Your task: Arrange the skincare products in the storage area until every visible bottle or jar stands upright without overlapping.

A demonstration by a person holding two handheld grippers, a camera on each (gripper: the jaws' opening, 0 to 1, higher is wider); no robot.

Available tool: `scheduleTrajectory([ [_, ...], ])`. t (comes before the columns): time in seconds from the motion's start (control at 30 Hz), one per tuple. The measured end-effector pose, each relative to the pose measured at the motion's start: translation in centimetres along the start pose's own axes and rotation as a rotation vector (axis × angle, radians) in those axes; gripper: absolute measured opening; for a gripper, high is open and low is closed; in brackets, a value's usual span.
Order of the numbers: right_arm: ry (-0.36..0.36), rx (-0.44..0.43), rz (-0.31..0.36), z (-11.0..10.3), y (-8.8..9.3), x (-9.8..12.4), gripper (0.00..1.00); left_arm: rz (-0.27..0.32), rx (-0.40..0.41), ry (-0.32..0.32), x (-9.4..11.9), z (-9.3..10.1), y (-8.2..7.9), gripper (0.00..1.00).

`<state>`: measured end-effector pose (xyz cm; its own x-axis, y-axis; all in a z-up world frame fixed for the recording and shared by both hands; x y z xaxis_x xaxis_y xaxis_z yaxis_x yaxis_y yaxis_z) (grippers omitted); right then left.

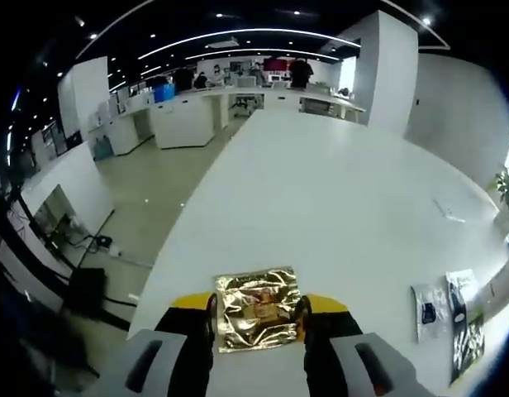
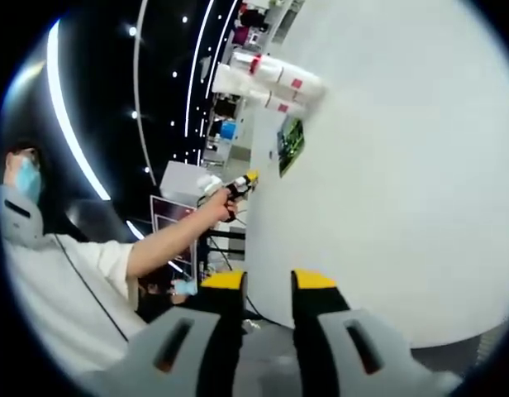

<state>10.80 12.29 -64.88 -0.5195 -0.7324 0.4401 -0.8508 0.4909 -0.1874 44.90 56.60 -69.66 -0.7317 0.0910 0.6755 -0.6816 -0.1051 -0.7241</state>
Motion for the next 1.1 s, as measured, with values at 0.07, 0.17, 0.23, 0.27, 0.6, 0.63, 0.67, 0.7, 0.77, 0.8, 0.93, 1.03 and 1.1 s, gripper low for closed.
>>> scheduleTrajectory([
  [0.07, -0.002, 0.0, 0.002, -0.1, -0.1, 0.0, 0.23, -0.009, -0.007, 0.014, 0.1, 0.0, -0.1, 0.42],
  [0.17, -0.003, 0.001, 0.002, 0.0, -0.1, 0.1, 0.23, 0.002, 0.03, 0.022, 0.3, 0.0, -0.2, 0.41],
  [0.23, -0.006, 0.002, 0.005, -0.1, -0.1, 0.2, 0.23, -0.001, 0.038, 0.025, 0.5, 0.0, -0.1, 0.41],
  [0.27, -0.006, 0.001, 0.005, -0.1, -0.1, 0.2, 0.23, -0.003, 0.041, 0.028, 0.5, 0.0, -0.1, 0.41],
  [0.6, -0.026, 0.019, 0.004, -0.8, 0.2, 0.3, 0.23, 0.024, 0.052, 0.082, 3.0, 1.8, 0.5, 0.41],
  [0.63, -0.03, 0.028, 0.0, -1.0, 0.2, 0.4, 0.23, 0.031, 0.062, 0.094, 3.4, 2.0, 0.6, 0.41],
  [0.67, -0.032, 0.031, 0.0, -1.1, 0.2, 0.4, 0.23, 0.035, 0.069, 0.101, 3.7, 2.1, 0.7, 0.41],
  [0.7, -0.037, 0.036, 0.004, -1.4, 0.2, 0.5, 0.23, 0.042, 0.072, 0.115, 4.3, 2.4, 0.9, 0.41],
  [0.77, -0.045, 0.045, 0.008, -1.6, 0.3, 0.7, 0.23, 0.057, 0.085, 0.132, 5.3, 2.7, 1.0, 0.41],
  [0.8, -0.047, 0.048, 0.008, -1.7, 0.3, 0.7, 0.23, 0.062, 0.085, 0.136, 5.6, 2.9, 1.0, 0.41],
  [0.93, -0.064, 0.073, 0.012, -2.3, 0.4, 1.0, 0.23, 0.086, 0.08, 0.167, 8.3, 4.1, 1.3, 0.41],
  [1.03, -0.074, 0.099, 0.003, -2.6, 0.4, 1.1, 0.23, 0.114, 0.06, 0.198, 10.8, 5.6, 1.5, 0.41],
  [1.1, -0.088, 0.111, 0.011, -3.1, 0.1, 1.1, 0.23, 0.129, 0.05, 0.223, 12.6, 6.7, 1.7, 0.41],
])
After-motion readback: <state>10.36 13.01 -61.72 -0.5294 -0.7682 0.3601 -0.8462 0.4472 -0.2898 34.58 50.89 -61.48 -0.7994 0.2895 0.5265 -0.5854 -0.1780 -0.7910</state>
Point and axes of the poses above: the point that each gripper's makers call its tool centre point, and the gripper's own axes: x roughly backward along the fingers, z roughly to its right, y roughly out of its underside, the point moved 10 cm from there along x, roughly backward along the fingers, and after that the axes turned 9 degrees about y, right-handed, at the moved point
